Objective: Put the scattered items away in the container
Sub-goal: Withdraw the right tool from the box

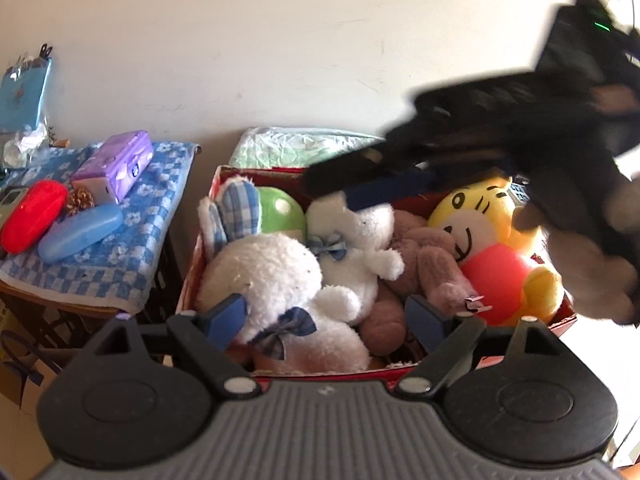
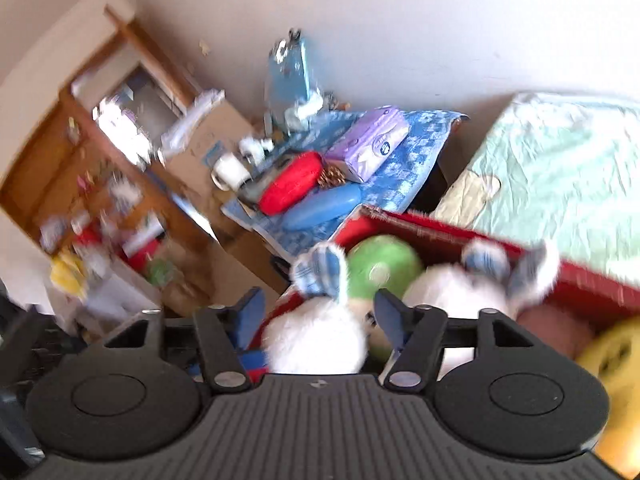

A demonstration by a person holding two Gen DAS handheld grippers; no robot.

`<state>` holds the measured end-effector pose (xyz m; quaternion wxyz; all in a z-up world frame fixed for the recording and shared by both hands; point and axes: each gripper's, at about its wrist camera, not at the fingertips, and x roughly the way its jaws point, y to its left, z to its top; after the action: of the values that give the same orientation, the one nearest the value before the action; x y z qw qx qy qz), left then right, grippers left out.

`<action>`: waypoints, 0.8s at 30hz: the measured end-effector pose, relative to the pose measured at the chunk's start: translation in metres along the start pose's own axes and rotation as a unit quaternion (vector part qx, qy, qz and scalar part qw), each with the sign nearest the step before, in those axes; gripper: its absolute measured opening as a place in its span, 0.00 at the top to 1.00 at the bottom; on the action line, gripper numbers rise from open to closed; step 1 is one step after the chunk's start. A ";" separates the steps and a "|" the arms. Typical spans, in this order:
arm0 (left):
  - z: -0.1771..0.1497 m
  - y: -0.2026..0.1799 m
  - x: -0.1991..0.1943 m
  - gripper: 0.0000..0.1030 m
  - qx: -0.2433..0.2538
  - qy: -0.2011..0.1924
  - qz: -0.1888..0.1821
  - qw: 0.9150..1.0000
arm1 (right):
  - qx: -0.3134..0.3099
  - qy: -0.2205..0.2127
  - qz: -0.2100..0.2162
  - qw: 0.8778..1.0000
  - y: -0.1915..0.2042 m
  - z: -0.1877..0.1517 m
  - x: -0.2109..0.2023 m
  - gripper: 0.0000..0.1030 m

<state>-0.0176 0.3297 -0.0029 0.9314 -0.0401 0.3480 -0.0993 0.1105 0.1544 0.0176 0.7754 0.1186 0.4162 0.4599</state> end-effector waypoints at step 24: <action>0.038 -0.029 -0.007 0.08 -0.026 0.017 0.081 0.996 | 0.115 -0.143 -0.210 0.960 0.026 -0.070 -0.104 0.36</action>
<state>-0.0023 0.3033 0.0340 0.9291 -0.0342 0.3679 -0.0154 0.0177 0.0701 0.0443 0.8871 0.1809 0.3668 0.2141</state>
